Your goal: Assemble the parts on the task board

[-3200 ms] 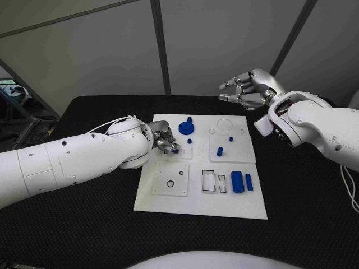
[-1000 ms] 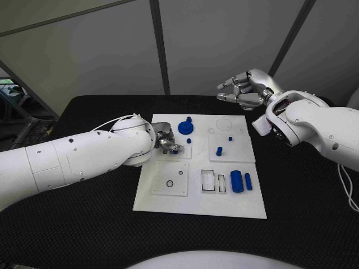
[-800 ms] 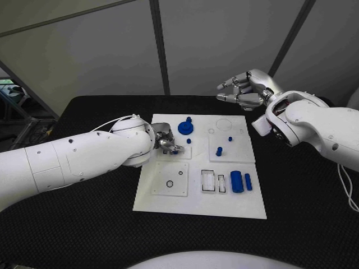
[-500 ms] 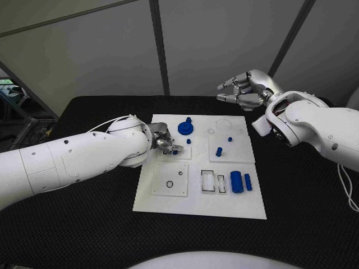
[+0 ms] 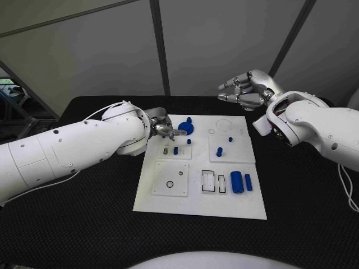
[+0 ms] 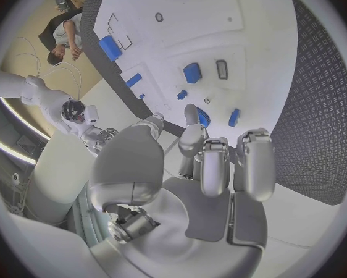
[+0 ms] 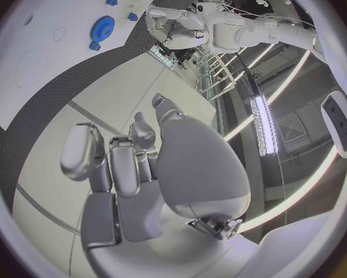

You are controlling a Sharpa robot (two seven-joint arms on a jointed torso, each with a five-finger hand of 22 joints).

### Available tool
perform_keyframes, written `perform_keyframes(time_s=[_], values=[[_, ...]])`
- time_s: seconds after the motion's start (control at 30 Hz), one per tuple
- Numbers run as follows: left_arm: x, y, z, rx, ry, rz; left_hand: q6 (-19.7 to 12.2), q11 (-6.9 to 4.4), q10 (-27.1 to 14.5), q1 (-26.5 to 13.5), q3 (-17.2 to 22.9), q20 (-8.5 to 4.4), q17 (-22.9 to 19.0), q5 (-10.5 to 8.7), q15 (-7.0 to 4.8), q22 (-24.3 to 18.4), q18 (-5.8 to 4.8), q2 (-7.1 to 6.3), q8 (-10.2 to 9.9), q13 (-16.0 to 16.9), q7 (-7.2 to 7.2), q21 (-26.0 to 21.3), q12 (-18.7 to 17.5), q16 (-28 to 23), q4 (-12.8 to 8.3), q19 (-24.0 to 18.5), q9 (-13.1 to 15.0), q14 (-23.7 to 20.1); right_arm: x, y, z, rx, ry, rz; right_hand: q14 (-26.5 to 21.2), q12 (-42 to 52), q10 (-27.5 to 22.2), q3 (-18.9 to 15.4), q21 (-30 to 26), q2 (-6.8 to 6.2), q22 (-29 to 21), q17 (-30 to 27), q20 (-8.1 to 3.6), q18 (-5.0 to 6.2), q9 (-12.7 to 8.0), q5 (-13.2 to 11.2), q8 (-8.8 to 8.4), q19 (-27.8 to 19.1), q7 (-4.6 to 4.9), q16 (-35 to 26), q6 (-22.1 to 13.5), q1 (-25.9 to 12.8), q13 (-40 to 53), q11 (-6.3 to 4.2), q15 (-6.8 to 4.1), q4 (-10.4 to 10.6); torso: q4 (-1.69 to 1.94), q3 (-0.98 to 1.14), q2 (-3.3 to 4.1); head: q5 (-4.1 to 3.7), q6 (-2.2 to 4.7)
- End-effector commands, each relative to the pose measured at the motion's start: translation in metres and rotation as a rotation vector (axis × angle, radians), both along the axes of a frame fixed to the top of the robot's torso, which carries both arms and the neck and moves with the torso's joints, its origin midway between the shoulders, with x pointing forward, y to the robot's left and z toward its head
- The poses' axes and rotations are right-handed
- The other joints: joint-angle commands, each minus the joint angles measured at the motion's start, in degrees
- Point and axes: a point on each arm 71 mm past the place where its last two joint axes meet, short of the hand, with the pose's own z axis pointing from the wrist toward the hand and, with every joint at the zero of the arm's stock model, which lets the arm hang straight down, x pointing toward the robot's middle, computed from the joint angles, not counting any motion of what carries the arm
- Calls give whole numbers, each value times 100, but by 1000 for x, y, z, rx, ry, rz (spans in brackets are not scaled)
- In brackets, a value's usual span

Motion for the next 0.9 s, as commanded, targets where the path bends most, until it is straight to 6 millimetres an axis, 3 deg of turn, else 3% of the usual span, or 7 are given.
perform_keyframes(time_s=[0.03,0.17,0.33,0.43,0.6,0.9], values=[[2,5,4,-34,28,18,-55,18,-81,18,-110,19,1506,18,2,418,-78,42,-53,-86,53,-63,-88,35,-11,-3,2,605,0,1,1,3,-2,9,319,-28,-38,-19,-33,-8,-6,300,2,46,-5,0,-30,-46,11,-26,-41,-58,-8,13,-44,4,-4,8,0,-6,9],[8,15,8,-25,43,31,-205,78,-233,340,-211,54,1506,20,47,315,-53,100,-201,-281,123,-151,-264,35,-47,-71,-61,605,1,0,1,1,1,8,319,-27,-38,-19,-33,-8,-5,300,2,46,-5,0,-30,-46,11,-26,-41,-58,-8,13,-44,4,2,4,-4,-7,14],[25,32,17,12,70,44,-492,239,-495,801,-285,167,1420,15,182,111,-5,168,-626,-581,316,-330,-521,-32,-78,-211,-348,574,1,0,0,-1,5,8,319,-22,-33,-20,-32,-5,-3,299,2,45,-6,2,-30,-44,11,-28,-43,-61,-3,13,-44,6,0,0,-3,-9,53],[40,40,23,37,87,59,-504,286,-575,879,-371,214,1398,17,226,70,9,157,-761,-667,363,-372,-582,-50,-43,-242,-467,565,1,0,0,-1,7,9,319,-22,-33,-20,-32,-5,-3,299,2,45,-6,2,-30,-44,11,-28,-43,-61,-3,13,-44,6,-11,8,0,12,79],[57,48,23,74,118,82,-494,302,-599,882,-427,233,1397,13,242,73,10,151,-812,-690,378,-376,-594,-51,-22,-243,-519,564,2,1,0,-1,9,12,319,-22,-33,-20,-32,-5,-3,299,2,45,-6,2,-30,-44,11,-28,-43,-61,-3,13,-44,6,-22,10,11,27,103],[72,51,13,137,170,95,-455,307,-605,861,-474,246,1411,13,250,85,9,179,-836,-693,380,-372,-588,-39,-7,-237,-555,569,2,3,-1,-1,10,16,320,-13,-26,-18,-31,2,0,301,2,45,-7,9,-30,-41,10,-28,-43,-59,6,12,-44,5,-7,6,19,32,93]])
